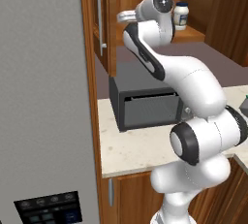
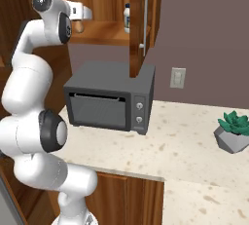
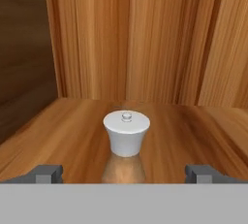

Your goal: Take 2 condiments from the cabinet and move them on the counter near the stove.Make sure the condiments are lined up with each other, next to each other.

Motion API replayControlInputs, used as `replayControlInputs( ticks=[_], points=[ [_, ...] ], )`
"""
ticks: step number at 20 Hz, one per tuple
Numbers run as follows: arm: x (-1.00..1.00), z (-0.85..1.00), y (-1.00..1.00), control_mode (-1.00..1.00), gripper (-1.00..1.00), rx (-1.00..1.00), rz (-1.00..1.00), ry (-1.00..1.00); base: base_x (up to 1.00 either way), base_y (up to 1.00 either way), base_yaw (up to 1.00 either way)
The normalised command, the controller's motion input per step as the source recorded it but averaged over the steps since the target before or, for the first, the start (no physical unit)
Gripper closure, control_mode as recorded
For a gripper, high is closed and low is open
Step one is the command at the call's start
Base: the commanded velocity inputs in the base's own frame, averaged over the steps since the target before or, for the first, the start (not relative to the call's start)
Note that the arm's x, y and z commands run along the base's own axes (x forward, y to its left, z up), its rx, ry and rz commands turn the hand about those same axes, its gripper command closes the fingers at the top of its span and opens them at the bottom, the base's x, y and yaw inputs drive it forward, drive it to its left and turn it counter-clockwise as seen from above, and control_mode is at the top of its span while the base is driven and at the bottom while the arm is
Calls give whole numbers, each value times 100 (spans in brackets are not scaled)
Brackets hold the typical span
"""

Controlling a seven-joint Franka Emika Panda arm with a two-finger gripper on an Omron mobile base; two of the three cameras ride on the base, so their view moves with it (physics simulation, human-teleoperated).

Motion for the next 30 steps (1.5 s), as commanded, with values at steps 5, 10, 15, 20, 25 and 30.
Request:
replayControlInputs(
  ticks=[5,10,15,20,25,30],
  points=[
    [30,0,0,-100,-100,0,-2,4,0,0,0],
    [27,0,0,-100,-100,0,0,3,0,0,0],
    [18,-7,0,-100,100,0,0,2,0,0,0],
    [16,-14,0,-100,100,0,0,3,0,0,0],
    [-2,-6,0,-100,100,0,0,-2,0,0,0],
    [-62,18,-16,-100,100,0,0,-16,0,0,0]
  ],
)
